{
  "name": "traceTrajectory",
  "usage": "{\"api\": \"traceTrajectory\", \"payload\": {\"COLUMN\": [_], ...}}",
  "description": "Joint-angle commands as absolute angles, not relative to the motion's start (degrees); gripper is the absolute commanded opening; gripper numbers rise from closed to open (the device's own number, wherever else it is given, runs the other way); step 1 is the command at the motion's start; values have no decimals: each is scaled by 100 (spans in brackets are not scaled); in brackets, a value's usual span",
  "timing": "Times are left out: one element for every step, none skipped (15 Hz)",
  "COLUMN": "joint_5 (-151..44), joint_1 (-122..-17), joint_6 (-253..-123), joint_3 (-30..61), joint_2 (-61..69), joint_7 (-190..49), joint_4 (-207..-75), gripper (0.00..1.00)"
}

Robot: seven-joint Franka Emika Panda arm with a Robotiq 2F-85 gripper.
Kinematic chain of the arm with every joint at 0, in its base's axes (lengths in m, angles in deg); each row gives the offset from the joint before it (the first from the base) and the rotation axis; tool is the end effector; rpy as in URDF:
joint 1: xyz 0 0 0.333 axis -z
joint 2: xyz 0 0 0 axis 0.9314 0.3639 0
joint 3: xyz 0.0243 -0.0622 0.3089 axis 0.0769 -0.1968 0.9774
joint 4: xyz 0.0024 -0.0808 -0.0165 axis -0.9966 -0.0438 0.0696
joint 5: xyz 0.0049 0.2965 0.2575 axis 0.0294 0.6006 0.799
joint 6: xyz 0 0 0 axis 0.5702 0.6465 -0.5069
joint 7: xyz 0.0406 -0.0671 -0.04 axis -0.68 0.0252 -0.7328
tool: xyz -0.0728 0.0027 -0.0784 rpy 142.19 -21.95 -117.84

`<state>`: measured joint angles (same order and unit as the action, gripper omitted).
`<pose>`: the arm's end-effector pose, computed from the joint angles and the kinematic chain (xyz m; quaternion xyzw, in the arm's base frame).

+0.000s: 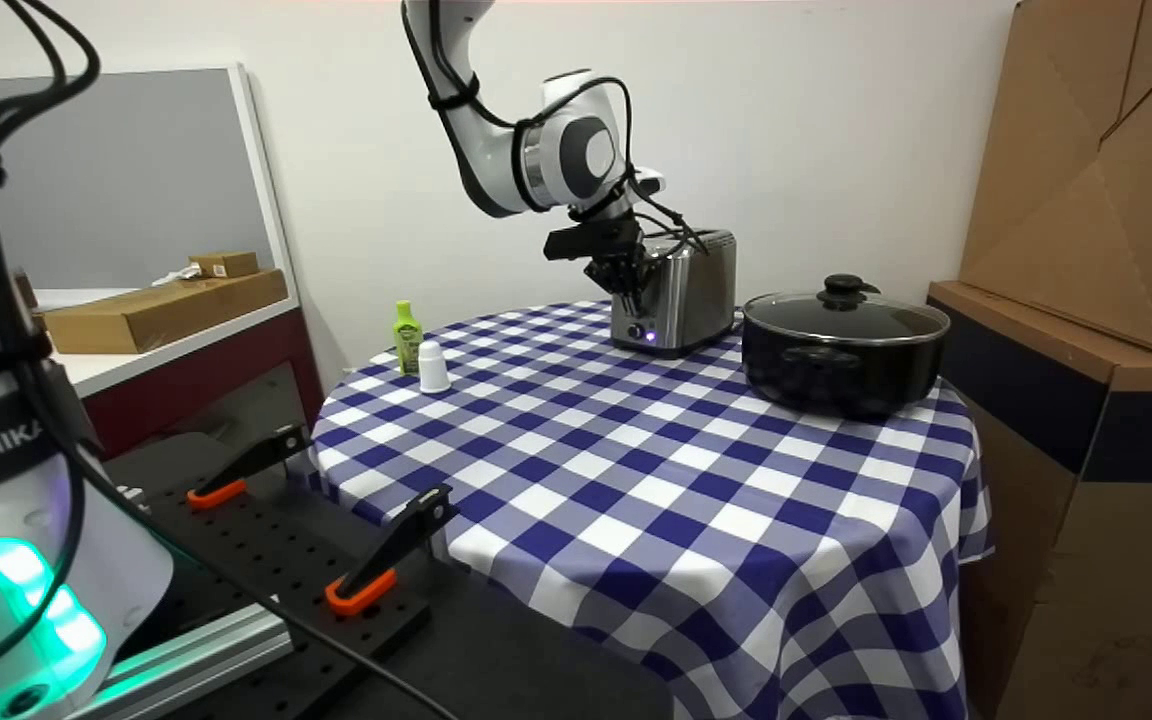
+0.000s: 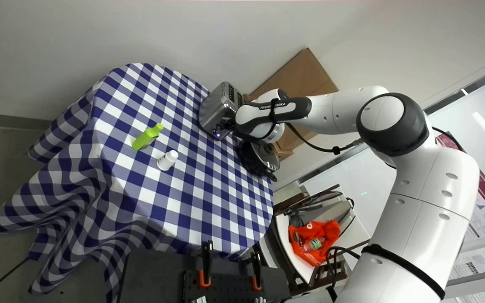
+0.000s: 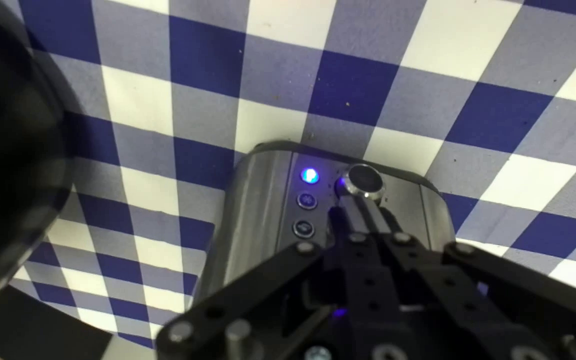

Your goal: Push the button down on the toaster.

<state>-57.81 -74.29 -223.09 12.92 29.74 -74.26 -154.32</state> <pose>0.6673 0.0066 0.1652 0.9791 0.0638 0.1849 0.0554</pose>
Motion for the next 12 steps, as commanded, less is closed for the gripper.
{"api": "traceTrajectory", "payload": {"joint_5": [-5593,-5530,-5454,-5370,-5260,-5131,-4984,-4824,-4710,-4606,-4561,-4538], "joint_1": [-6796,-6571,-6323,-6115,-5912,-5725,-5562,-5436,-5392,-5368,-5422,-5469], "joint_6": [-22000,-21906,-21742,-21628,-21482,-21375,-21298,-21234,-21230,-21222,-21174,-21195], "joint_3": [1757,1923,2113,2264,2417,2550,2662,2748,2736,2710,2624,2545], "joint_2": [2378,2231,2026,1858,1611,1423,1199,982,757,569,330,132], "joint_7": [-7791,-7931,-8125,-8308,-8504,-8712,-8909,-9087,-9161,-9208,-9151,-9127], "joint_4": [-16054,-16212,-16402,-16565,-16776,-16939,-17131,-17319,-17526,-17704,-17931,-18139], "gripper": [0,0,0,0,0,0,0,0,0,0,0,0]}}
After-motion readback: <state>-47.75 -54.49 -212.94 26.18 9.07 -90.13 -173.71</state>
